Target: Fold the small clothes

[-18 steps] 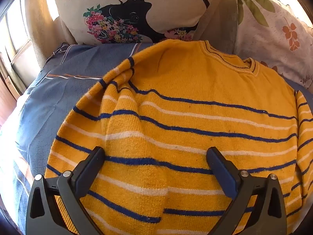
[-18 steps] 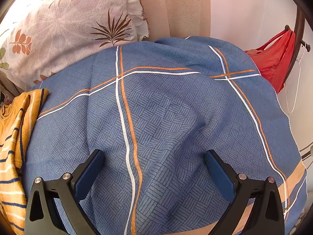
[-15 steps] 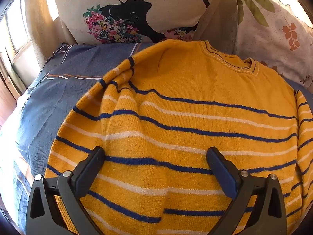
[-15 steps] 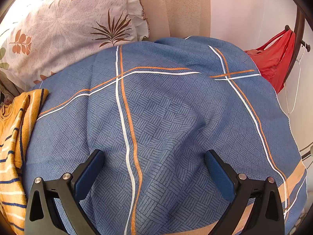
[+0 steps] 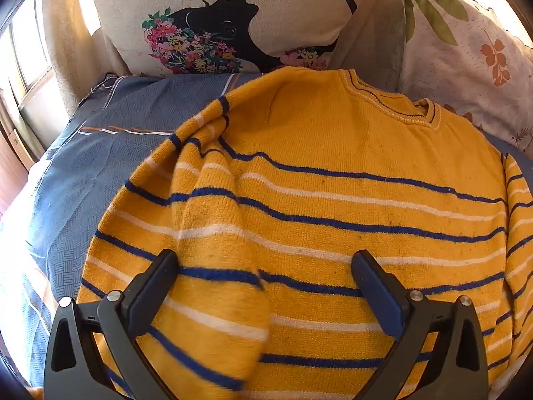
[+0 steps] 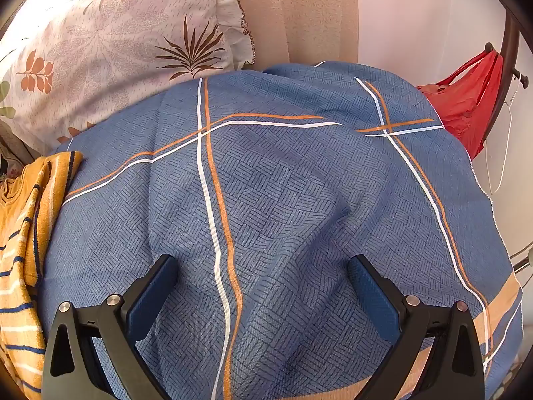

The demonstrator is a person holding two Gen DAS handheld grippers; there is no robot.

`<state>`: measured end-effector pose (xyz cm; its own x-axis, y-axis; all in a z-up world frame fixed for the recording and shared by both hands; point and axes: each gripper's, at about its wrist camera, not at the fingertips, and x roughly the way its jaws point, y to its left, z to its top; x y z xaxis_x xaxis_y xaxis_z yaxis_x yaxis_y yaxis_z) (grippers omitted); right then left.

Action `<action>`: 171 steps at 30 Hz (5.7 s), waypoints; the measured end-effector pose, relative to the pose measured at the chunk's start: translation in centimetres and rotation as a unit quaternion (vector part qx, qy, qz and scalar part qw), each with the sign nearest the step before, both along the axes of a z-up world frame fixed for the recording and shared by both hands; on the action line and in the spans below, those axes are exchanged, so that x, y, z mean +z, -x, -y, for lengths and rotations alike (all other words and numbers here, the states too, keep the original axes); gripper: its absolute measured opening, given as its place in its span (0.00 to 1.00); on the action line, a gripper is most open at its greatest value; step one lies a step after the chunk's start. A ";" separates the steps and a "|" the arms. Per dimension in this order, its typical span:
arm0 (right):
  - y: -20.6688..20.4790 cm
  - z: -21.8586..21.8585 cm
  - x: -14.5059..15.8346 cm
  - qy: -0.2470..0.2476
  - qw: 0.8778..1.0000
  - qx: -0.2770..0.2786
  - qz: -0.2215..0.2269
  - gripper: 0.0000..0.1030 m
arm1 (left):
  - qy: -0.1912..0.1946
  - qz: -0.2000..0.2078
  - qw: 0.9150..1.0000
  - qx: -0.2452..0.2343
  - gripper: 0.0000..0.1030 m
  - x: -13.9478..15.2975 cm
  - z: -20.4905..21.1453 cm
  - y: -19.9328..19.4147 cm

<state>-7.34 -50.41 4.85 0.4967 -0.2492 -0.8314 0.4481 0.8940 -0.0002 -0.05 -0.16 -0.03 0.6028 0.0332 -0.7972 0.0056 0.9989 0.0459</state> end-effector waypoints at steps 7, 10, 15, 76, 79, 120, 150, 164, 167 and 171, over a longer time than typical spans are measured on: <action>0.0 0.0 0.0 0.000 1.000 0.000 0.000 1.00 | 0.002 0.000 1.000 0.000 1.00 0.1 -0.2 0.1; 0.0 0.0 0.0 0.000 1.000 0.000 0.000 1.00 | 0.002 0.000 1.000 0.000 1.00 0.1 -0.3 0.1; 0.0 0.0 0.0 0.000 1.000 0.000 0.000 1.00 | 0.002 0.000 1.000 0.000 1.00 0.1 -0.3 0.1; -0.1 0.0 0.0 0.000 1.000 0.000 0.000 1.00 | 0.002 0.000 1.000 0.000 1.00 0.0 -0.1 0.1; -0.1 0.0 0.0 0.000 1.000 0.000 0.000 1.00 | 0.002 0.000 1.000 0.000 1.00 0.1 -0.1 0.1; -0.9 0.4 -0.2 -0.020 0.999 -0.018 -0.026 1.00 | 0.003 0.001 1.000 -0.006 1.00 0.1 -0.9 0.4; 13.7 -18.9 2.1 -0.107 0.975 0.179 0.073 0.82 | 0.065 0.167 0.984 -0.001 0.83 8.9 -3.6 16.2; 14.2 -16.2 4.6 -0.119 0.974 0.156 0.111 0.18 | 0.103 0.149 0.983 -0.001 0.83 8.9 -5.2 15.8; 13.8 -11.5 6.4 -0.051 0.989 0.072 0.122 0.18 | 0.102 0.153 0.983 0.018 0.83 9.3 -6.8 15.5; 12.9 -7.9 6.3 0.035 0.995 -0.021 0.087 0.25 | 0.092 0.146 0.984 0.050 0.83 9.4 -9.7 14.7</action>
<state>-20.22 -42.54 11.20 0.6198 -0.3261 -0.7137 0.4830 0.8754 0.0194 -14.73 9.58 9.34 0.8086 -0.0237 -0.5879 -0.0802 0.9854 -0.1500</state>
